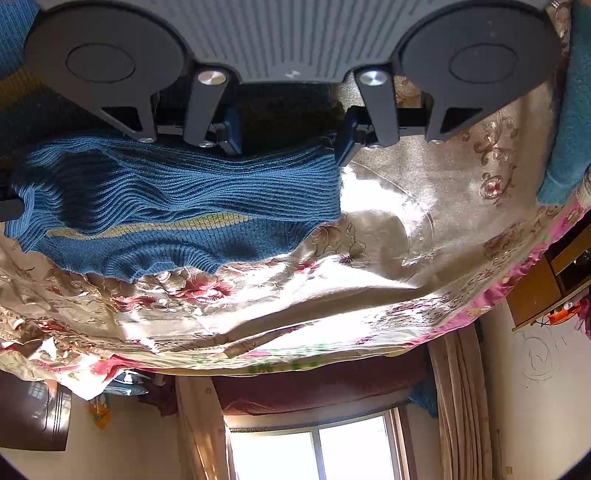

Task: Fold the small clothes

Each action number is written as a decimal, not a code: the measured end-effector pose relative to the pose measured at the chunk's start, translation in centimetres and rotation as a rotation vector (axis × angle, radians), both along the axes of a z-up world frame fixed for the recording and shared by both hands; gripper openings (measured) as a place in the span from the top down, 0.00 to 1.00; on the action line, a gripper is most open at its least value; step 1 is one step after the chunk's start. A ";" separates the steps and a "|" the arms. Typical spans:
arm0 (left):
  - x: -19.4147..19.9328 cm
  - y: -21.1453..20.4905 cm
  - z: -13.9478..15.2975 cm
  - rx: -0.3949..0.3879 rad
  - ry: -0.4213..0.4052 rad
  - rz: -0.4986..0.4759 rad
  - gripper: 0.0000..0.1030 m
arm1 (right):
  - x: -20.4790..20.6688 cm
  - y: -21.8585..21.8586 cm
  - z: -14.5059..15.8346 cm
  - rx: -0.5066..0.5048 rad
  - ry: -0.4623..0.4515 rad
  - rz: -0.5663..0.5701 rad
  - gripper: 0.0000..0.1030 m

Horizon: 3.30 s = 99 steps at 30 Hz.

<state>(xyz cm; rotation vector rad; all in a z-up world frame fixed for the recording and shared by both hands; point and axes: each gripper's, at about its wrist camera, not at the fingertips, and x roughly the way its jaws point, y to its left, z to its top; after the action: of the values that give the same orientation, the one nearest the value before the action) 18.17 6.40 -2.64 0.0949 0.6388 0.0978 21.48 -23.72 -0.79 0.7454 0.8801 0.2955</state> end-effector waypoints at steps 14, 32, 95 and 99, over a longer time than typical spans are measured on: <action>0.5 1.6 2.1 -0.021 -0.111 0.086 0.45 | 0.9 -0.1 8.7 0.063 -0.346 -0.003 0.92; -1.2 1.4 -0.6 0.062 -0.006 0.047 0.45 | 0.4 -3.5 -1.3 0.008 -0.013 -0.093 0.86; 3.7 2.4 0.0 0.003 0.087 0.037 0.43 | 1.6 3.0 2.1 -0.513 -0.127 0.020 0.88; 4.1 2.4 1.1 -0.023 0.056 0.029 0.43 | 2.2 4.7 3.2 -0.501 -0.170 0.073 0.88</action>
<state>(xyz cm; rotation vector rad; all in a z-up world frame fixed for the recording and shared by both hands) 22.30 8.81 -1.51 0.0661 0.6975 0.1157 23.67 -18.99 2.45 0.2202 0.7772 0.1870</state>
